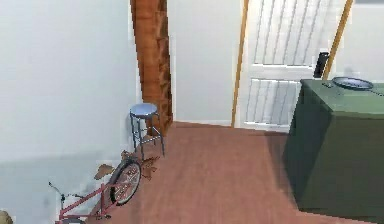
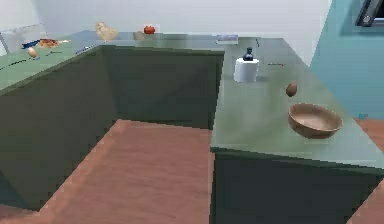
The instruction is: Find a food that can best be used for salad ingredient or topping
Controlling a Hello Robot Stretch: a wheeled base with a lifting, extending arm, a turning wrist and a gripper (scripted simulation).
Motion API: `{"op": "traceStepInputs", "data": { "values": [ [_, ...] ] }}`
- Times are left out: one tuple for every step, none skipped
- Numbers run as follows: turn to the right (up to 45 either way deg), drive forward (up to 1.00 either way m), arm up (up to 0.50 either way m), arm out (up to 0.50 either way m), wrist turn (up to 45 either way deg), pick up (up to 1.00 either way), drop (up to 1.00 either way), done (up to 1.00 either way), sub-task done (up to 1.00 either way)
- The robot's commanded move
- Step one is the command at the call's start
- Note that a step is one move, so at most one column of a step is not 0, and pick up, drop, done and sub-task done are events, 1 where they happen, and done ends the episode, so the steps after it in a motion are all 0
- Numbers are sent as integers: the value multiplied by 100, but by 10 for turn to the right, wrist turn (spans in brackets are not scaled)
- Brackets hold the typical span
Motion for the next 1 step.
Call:
{"op": "traceStepInputs", "data": {
  "values": [
    [120, 0, 0, 0, 0, 0, 0, 0, 0]
  ]
}}
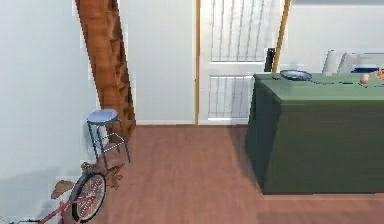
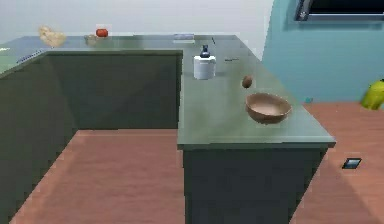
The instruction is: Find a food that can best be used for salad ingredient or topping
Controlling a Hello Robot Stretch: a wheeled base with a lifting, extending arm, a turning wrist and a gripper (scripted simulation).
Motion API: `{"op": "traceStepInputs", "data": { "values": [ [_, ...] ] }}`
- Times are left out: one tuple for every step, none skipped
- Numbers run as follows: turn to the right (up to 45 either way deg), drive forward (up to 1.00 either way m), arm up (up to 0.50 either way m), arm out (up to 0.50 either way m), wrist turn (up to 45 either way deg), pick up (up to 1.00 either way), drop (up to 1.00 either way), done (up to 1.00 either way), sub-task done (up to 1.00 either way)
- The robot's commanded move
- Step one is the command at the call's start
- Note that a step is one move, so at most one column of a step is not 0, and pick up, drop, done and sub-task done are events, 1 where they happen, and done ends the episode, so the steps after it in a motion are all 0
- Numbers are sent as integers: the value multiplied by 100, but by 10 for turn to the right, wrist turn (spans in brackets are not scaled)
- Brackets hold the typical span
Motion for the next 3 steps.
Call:
{"op": "traceStepInputs", "data": {
  "values": [
    [0, 20, 0, 0, 0, 0, 0, 0, 0],
    [450, 0, 0, 0, 0, 0, 0, 0, 0],
    [60, 0, 0, 0, 0, 0, 0, 0, 0]
  ]
}}
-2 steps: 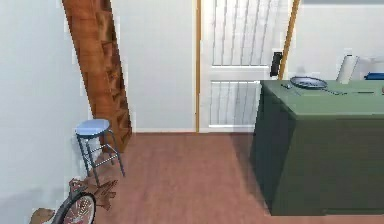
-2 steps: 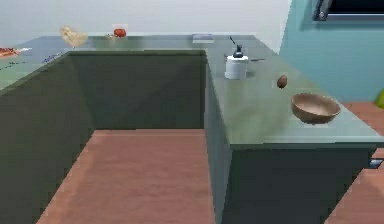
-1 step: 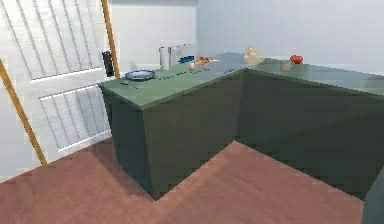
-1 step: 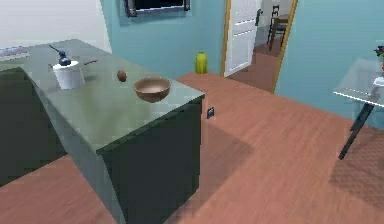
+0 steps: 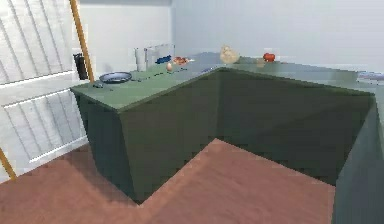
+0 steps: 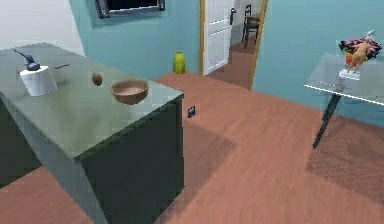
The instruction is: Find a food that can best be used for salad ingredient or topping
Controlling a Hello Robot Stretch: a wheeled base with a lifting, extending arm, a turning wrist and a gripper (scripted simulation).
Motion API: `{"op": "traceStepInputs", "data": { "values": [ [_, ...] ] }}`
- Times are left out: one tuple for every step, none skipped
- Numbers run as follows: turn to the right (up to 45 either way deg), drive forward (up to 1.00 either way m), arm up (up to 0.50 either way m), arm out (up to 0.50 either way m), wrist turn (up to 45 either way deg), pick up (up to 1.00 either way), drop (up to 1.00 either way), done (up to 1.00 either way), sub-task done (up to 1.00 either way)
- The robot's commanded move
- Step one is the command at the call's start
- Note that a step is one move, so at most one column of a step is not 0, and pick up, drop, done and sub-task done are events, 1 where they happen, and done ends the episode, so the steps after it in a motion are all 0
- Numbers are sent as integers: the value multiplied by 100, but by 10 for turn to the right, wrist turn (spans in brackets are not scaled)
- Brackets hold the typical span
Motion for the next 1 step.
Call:
{"op": "traceStepInputs", "data": {
  "values": [
    [0, 50, 0, 0, 0, 0, 0, 0, 0]
  ]
}}
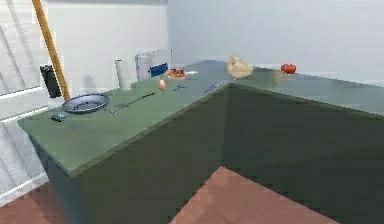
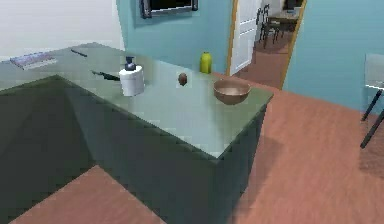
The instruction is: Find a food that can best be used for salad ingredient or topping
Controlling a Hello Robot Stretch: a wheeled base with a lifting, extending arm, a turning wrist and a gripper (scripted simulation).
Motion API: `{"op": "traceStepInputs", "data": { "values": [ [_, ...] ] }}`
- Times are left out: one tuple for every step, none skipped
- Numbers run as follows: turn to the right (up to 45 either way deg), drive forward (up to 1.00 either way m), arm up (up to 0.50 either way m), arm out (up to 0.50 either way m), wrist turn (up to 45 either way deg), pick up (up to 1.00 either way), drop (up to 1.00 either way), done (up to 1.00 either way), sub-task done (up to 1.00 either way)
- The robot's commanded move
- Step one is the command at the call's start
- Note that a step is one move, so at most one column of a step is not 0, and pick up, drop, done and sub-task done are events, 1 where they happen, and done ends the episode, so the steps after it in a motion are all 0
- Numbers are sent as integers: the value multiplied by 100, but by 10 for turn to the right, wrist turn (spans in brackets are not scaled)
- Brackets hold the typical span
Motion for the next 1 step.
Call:
{"op": "traceStepInputs", "data": {
  "values": [
    [360, 0, 0, 0, 0, 0, 0, 0, 0]
  ]
}}
